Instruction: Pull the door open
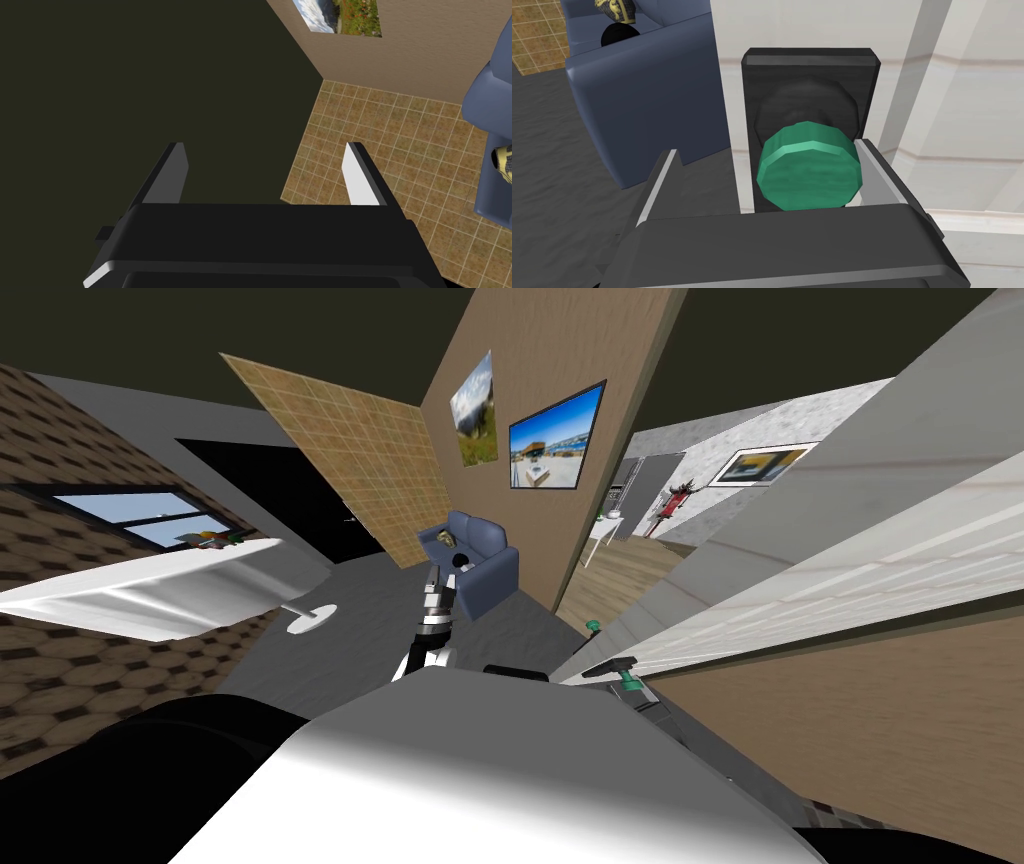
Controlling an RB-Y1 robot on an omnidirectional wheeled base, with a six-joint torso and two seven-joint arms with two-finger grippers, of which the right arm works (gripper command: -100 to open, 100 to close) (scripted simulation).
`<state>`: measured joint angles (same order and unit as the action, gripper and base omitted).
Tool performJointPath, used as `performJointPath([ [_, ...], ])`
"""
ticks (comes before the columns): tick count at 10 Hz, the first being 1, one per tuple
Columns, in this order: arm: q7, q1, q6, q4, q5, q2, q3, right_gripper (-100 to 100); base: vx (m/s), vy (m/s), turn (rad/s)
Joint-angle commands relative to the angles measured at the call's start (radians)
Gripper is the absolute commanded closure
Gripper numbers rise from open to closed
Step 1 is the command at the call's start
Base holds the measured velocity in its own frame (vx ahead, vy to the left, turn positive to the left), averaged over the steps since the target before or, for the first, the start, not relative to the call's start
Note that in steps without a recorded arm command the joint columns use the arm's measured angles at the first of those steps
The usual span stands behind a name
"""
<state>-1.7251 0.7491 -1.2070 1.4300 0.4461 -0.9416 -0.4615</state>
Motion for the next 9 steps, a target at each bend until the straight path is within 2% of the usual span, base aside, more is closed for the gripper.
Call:
performJointPath([
  [1, -0.004, 0.007, -0.008, -0.011, -0.01, 0.008, -0.019, 100, -0.003, -0.003, 0.011],
  [2, -0.004, 0.007, -0.008, -0.011, -0.01, 0.008, -0.019, 100, -0.025, -0.009, 0.017],
  [3, -0.012, -0.004, -0.037, -0.048, -0.005, 0.008, -0.007, 100, 0.103, 0.017, 0.11],
  [4, -0.015, -0.003, -0.048, -0.06, -0.005, 0.01, -0.009, 100, 0.158, 0.055, 0.074],
  [5, -0.022, 0.001, -0.075, -0.088, -0.008, 0.014, -0.013, 100, 0.121, 0.078, 0.077],
  [8, -0.034, 0.008, -0.123, -0.139, -0.012, 0.022, -0.02, 100, 0.049, 0.031, 0.057],
  [9, -0.043, 0.012, -0.16, -0.178, -0.015, 0.027, -0.025, 100, 0.022, 0.032, 0.088],
])
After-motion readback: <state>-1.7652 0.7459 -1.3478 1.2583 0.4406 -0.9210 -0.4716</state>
